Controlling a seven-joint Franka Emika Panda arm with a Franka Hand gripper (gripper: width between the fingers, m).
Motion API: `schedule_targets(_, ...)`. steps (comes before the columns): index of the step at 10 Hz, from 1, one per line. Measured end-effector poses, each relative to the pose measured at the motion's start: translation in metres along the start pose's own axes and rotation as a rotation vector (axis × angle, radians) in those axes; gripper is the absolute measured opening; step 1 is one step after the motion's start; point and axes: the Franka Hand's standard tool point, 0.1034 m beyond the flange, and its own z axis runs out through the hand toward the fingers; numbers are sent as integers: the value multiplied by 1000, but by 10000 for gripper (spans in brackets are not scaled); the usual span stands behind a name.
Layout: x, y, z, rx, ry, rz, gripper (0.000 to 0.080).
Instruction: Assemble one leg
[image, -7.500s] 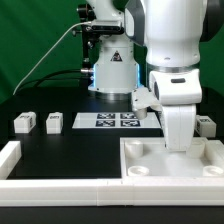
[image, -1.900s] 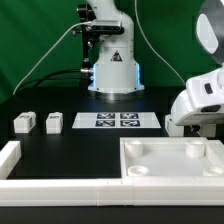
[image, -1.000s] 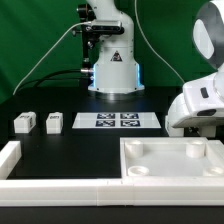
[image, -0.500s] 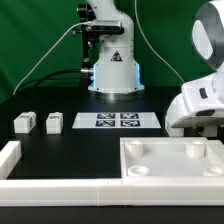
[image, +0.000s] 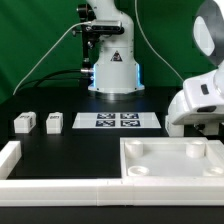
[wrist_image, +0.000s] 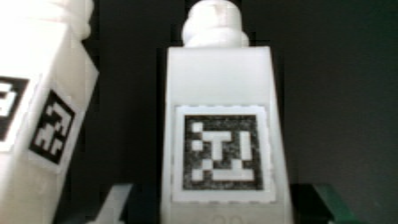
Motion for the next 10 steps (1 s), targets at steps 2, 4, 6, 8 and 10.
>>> schedule_targets(2,-18,4,-17,-12,21,37,293)
schedule_targets(4,-26,10,-36,-10,54,36,293)
schedule_targets(6,-26,9,-32,-11,52,35,294)
schedule_targets(8,-15,7,-40,11,246,14,294)
schedule_targets(10,-10,31,-59,23,488,-68,294)
